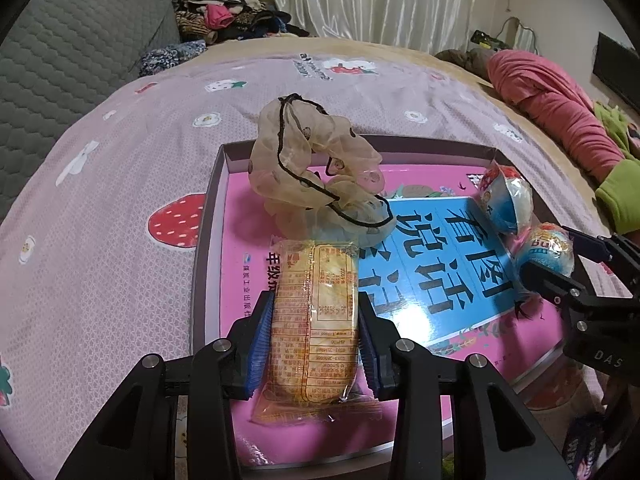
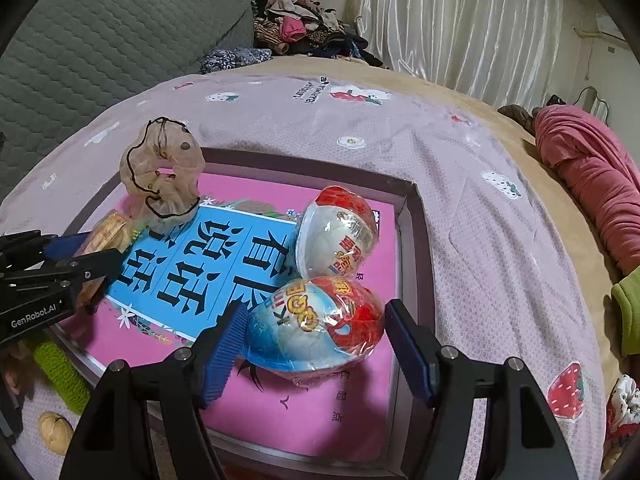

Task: Organize objects
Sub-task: 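Lower the wafer packet with the left gripper while the right lowers the egg, then open both, then pull both open tools back from the tray toward the remaining loose items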

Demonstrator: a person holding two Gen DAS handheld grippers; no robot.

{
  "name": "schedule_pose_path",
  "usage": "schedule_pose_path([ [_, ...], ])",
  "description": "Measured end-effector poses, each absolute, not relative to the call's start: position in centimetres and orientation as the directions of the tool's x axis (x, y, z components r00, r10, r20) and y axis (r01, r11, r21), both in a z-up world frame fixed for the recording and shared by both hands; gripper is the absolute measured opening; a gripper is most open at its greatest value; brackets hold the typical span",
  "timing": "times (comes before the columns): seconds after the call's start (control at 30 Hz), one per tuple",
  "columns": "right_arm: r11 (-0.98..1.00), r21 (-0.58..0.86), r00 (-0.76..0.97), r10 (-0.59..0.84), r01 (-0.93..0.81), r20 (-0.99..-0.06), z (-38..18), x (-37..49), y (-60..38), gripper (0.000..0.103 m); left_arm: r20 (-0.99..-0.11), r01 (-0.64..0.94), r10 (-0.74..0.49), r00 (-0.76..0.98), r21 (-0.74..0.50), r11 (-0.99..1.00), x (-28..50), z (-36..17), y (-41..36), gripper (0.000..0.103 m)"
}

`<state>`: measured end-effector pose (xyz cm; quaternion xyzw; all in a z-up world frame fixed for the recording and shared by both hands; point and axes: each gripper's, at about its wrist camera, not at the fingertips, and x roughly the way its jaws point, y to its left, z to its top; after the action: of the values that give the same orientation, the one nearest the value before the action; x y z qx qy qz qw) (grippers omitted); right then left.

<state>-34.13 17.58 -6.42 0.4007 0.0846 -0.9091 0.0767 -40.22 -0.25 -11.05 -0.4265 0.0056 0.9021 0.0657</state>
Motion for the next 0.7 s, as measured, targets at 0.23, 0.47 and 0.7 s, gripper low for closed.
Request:
schedule_pose_path([
  [0.23, -0.972, -0.11, -0.668, -0.058, 0.208, -0.742, -6.3, -34.1, 17.4, 0.076, -0.764, -0.121, 0.116, -0.635, -0.05, -0.991, -40.1, -10.6, -0.4, 0.056],
  [0.47, -0.973, -0.104, -0.67, -0.062, 0.204, -0.74, -6.1, -34.1, 17.4, 0.08, -0.755, -0.115, 0.118, -0.645, -0.056, -0.992, -39.9, -10.1, -0.3, 0.062],
  [0.7, -0.974, -0.101, -0.688, -0.069, 0.205, -0.723, -5.1, -33.5, 17.1, 0.084, -0.728, -0.113, 0.125, -0.674, -0.065, -0.991, -39.2, -8.9, -0.4, 0.075],
])
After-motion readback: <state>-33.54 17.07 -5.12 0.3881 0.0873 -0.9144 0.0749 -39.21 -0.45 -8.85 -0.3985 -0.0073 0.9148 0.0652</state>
